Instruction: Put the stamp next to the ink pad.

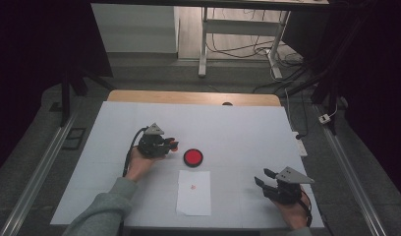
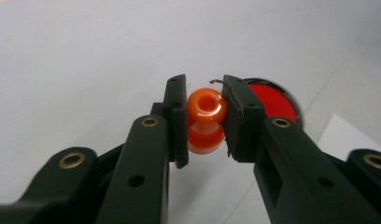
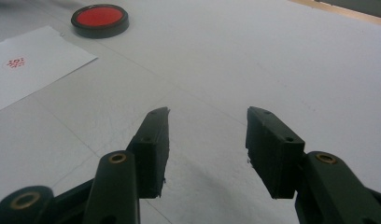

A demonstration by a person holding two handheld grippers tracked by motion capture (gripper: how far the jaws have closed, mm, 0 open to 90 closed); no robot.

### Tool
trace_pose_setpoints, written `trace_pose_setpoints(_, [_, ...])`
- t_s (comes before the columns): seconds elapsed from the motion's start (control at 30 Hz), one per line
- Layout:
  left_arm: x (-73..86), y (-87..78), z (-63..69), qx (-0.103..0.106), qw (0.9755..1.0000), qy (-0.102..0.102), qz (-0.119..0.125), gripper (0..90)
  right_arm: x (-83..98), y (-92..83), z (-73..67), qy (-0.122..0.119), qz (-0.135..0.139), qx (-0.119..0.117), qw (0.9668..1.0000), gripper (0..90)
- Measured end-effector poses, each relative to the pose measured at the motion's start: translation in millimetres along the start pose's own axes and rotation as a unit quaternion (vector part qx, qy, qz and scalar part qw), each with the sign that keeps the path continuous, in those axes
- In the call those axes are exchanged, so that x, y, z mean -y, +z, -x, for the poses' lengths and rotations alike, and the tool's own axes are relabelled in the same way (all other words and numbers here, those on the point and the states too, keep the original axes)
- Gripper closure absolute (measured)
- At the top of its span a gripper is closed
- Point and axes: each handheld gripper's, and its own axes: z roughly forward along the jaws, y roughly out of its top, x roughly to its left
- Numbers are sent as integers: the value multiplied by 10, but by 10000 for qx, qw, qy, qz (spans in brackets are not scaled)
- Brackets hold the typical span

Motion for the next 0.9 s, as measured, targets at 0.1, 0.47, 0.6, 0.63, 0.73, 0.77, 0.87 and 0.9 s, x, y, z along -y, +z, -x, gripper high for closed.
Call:
trace_pose_setpoints(0.1, [22, 62, -7, -35, 9999, 39, -125, 723, -1, 2, 2, -2, 8, -16, 10000, 486])
trace_pose_setpoints(0.47, [32, 236, 49, -62, 9992, 223, -324, 720, 5, 2, 1, 10, 6, -12, 10000, 486])
trace_pose_setpoints(0.6, [46, 257, 55, -49, 9989, 241, -396, 720, 5, -1, 1, 6, -1, -3, 10000, 486])
trace_pose_setpoints(0.63, [53, 262, 57, -67, 9988, 263, -413, 719, 5, 0, 0, 2, -2, 0, 10000, 486])
trace_pose_setpoints(0.73, [74, 253, 49, -41, 9991, 216, -356, 716, 7, -2, -2, -2, -10, 4, 10000, 486])
trace_pose_setpoints(0.77, [80, 250, 45, -29, 9992, 218, -349, 714, 8, -5, -3, -6, -20, 17, 10000, 486])
trace_pose_setpoints(0.87, [89, 243, 48, -12, 9990, 253, -362, 665, 14, -9, -1, 14, 4, 20, 10000, 485])
trace_pose_setpoints(0.9, [87, 241, 52, -44, 9989, 262, -390, 616, 14, -12, -1, 9, -9, 39, 10000, 485])
